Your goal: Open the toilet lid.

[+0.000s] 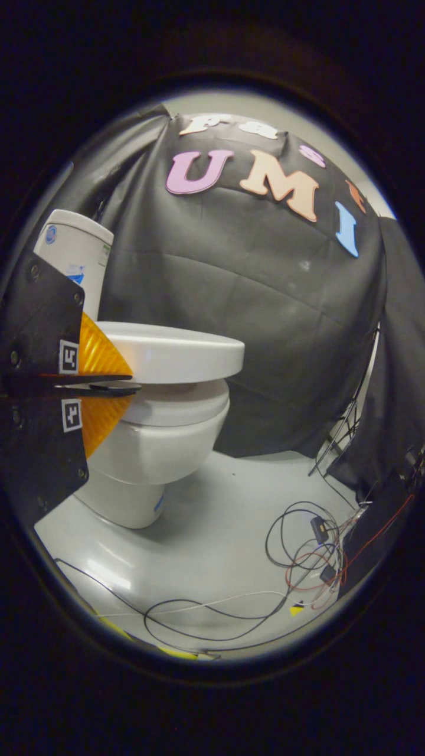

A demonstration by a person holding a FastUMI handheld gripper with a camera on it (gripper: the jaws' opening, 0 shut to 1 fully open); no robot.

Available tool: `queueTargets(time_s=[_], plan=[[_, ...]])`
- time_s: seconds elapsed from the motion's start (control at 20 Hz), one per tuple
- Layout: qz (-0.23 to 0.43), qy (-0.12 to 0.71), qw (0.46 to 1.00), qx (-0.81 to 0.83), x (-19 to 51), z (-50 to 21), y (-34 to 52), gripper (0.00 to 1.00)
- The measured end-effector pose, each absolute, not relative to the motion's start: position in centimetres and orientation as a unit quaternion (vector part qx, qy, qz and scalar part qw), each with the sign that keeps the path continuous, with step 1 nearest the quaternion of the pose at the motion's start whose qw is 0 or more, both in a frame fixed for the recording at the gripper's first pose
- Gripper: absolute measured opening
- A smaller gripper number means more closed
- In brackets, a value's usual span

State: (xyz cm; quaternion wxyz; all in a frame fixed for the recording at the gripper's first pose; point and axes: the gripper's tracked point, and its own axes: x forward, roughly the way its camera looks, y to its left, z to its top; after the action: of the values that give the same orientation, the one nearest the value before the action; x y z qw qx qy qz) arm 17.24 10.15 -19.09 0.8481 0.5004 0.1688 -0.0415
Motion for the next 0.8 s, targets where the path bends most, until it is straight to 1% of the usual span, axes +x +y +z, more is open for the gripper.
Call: queueTargets(time_s=[0.2, 0.5, 0.8], plan=[[-0.054, 0.176, 0.865, 0.466, 17.0, -17.8, 10.6, 0.01], [-0.050, 0.159, 0.894, 0.417, 16.8, -13.6, 12.2, 0.01], [-0.054, 0.148, 0.907, 0.390, 16.4, -10.8, 13.3, 0.01]])
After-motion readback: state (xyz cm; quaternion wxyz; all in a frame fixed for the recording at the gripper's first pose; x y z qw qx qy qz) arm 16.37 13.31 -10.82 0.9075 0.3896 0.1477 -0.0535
